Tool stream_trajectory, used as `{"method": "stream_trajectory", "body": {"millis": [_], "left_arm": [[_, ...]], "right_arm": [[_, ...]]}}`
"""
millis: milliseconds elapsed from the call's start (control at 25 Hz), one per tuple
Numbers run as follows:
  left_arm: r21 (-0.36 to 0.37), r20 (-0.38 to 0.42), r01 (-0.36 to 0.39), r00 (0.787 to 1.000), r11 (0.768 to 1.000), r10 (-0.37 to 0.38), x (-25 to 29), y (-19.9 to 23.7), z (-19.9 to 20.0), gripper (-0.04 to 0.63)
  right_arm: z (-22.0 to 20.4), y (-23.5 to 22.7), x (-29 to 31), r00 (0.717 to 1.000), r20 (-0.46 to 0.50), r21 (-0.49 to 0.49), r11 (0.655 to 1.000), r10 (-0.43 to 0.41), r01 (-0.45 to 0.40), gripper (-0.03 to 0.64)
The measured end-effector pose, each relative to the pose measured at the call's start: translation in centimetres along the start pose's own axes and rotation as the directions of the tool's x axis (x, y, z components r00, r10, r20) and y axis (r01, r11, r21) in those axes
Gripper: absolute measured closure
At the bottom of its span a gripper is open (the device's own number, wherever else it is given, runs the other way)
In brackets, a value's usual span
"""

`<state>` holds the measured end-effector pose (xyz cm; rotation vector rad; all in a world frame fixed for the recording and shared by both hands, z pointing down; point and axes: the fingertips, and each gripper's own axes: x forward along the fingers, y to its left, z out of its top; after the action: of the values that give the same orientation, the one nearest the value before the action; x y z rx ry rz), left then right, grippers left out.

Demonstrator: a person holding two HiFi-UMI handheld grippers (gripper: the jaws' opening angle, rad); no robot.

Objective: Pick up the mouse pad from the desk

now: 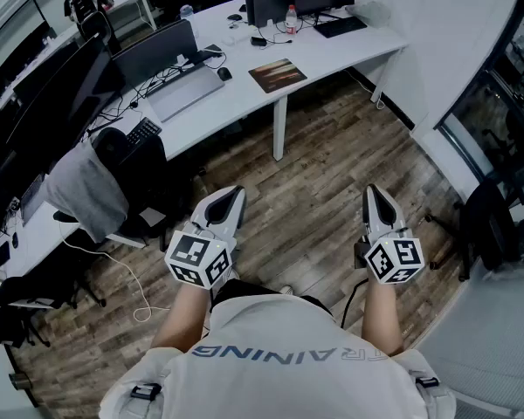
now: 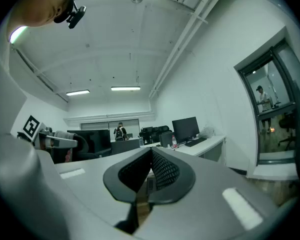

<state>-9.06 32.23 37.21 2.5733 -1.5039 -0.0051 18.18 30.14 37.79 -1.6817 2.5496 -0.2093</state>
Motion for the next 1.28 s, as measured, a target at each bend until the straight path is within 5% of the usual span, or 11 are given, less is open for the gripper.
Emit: {"method": "stream_trajectory", "body": {"millis": [1000, 1280], "left_arm": [[-0.008, -0.026, -0.013, 1.0, 1.0, 0.013, -0.6, -1.6, -0.3, 0.595], [-0.008, -0.065, 0.037, 0.997, 0.999, -0.038, 2.2, -0.9, -0.7, 0.595]], "right_arm": [[-1.4, -0.2, -0.4, 0.998, 0.01, 0.078, 0.995, 0.061, -0.062, 0.604], [-1.9, -1.3, 1.3, 0.999, -0.023, 0.074, 0.997, 0.027, -0.025, 0.604]]}}
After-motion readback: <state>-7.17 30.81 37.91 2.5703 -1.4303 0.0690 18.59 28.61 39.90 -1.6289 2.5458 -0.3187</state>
